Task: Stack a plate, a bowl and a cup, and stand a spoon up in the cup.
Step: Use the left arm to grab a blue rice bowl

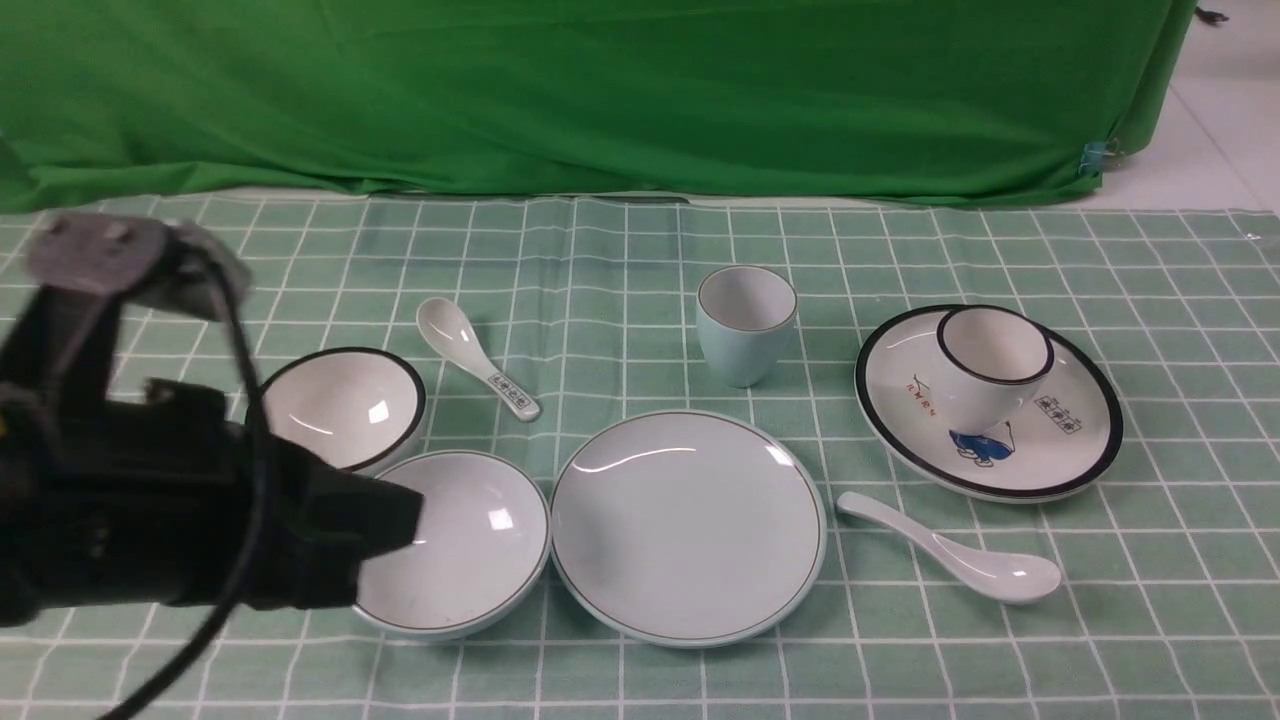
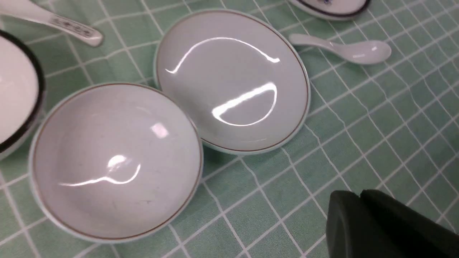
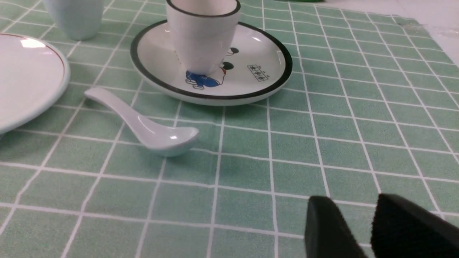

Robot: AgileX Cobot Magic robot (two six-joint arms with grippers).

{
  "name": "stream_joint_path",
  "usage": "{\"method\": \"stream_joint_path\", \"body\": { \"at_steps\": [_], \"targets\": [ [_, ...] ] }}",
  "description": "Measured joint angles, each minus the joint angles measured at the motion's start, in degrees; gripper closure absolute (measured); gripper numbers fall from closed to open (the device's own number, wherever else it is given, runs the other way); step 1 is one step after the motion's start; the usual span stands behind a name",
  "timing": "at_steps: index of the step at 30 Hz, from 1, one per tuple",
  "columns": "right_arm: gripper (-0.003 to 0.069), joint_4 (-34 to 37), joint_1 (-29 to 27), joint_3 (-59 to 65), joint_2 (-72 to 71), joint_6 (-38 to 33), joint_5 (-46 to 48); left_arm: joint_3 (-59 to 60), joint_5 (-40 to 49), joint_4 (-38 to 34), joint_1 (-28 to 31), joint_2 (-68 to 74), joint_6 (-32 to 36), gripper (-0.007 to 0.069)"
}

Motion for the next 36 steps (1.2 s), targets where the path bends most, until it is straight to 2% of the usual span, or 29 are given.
{"method": "stream_joint_path", "body": {
  "at_steps": [4,7,15,17,19,22,24,28,32,36],
  "targets": [
    [0.0417,0.75,0.00,0.00,0.00,1.40,-0.92,-1.73,-2.00,0.07,-4.99,4.41,1.37,0.0608],
    [0.0417,7.20,0.00,0.00,0.00,10.42,-5.48,-1.97,-2.03,0.60,-5.48,4.83,2.40,0.0608],
    [0.0417,10.64,0.00,0.00,0.00,31.09,-17.24,-2.27,3.06,4.84,-5.48,4.83,2.44,0.0608],
    [0.0418,10.77,0.24,0.00,0.00,33.49,-17.02,-2.27,3.38,5.05,-5.48,4.83,2.44,0.0608],
    [0.0431,10.88,1.51,-1.47,0.12,34.05,-12.02,-2.27,3.38,5.67,-5.48,4.83,2.44,0.0608],
    [0.0461,11.05,6.37,-9.86,3.65,27.84,-0.86,-2.72,3.46,7.24,-5.48,6.22,2.44,0.0608],
    [0.0466,11.05,11.02,-18.15,8.97,18.94,9.43,-4.35,5.05,8.90,-5.48,8.78,2.51,0.0608],
    [0.0467,10.60,20.68,-33.62,22.70,5.99,25.11,-8.63,10.62,11.53,-6.55,15.48,2.51,0.0608],
    [0.0464,10.23,27.96,-40.96,31.75,-1.12,28.21,-9.49,9.68,20.37,-11.22,19.64,0.91,0.0602],
    [0.0462,10.10,31.70,-41.59,35.43,-3.14,27.80,-9.54,9.21,25.02,-12.73,23.20,-1.58,0.0559]
  ]
}}
